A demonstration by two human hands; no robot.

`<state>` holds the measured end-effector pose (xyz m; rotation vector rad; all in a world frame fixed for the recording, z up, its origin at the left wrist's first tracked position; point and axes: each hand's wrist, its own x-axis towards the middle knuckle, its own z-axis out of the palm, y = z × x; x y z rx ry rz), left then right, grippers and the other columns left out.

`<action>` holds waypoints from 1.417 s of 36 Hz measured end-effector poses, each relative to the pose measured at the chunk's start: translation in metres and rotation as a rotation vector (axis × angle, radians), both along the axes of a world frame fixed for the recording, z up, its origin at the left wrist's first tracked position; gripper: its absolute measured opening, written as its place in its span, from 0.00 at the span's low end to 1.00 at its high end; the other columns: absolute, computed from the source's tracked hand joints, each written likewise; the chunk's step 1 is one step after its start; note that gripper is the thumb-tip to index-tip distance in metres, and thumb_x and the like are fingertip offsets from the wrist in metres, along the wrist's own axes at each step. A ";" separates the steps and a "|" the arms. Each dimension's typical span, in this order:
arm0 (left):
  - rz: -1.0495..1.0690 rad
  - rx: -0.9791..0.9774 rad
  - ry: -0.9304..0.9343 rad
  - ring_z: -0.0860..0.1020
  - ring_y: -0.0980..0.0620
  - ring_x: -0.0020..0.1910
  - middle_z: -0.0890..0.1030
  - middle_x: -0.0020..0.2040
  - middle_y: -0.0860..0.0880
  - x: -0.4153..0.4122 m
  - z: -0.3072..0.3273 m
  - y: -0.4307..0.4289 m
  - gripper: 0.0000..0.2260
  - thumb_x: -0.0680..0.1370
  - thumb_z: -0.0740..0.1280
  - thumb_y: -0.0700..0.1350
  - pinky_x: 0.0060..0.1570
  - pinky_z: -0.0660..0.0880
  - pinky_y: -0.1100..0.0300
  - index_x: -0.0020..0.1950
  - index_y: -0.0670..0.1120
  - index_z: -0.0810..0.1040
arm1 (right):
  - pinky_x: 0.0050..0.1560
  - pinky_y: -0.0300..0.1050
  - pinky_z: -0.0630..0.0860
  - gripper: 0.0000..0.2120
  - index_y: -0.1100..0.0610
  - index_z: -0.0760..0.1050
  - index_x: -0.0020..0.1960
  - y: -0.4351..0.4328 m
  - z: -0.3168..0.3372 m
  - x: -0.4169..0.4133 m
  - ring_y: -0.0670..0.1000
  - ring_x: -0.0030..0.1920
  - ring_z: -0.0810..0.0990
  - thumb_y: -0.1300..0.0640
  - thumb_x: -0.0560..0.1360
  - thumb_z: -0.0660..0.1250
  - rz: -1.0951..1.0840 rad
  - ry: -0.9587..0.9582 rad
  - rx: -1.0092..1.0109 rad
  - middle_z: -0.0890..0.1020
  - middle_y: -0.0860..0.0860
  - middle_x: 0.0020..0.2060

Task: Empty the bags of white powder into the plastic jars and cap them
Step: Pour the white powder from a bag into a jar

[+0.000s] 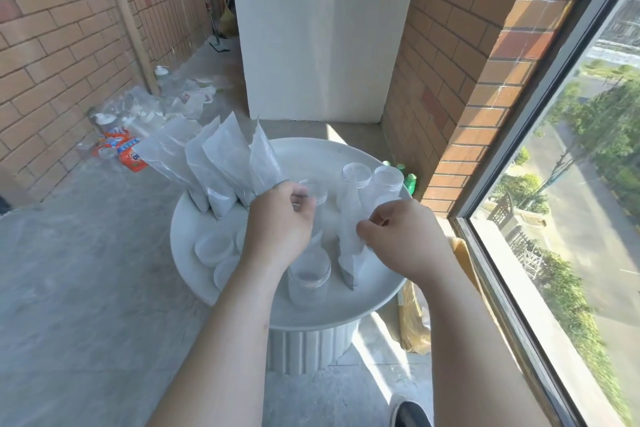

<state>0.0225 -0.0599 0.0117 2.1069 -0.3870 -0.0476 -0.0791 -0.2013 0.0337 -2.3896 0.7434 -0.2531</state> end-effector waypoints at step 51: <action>-0.088 -0.298 0.378 0.85 0.48 0.36 0.86 0.37 0.47 -0.019 0.005 -0.031 0.10 0.71 0.73 0.34 0.44 0.83 0.53 0.49 0.44 0.78 | 0.42 0.38 0.76 0.08 0.48 0.84 0.38 -0.024 -0.014 0.006 0.44 0.41 0.82 0.48 0.74 0.71 0.202 0.028 0.227 0.85 0.44 0.36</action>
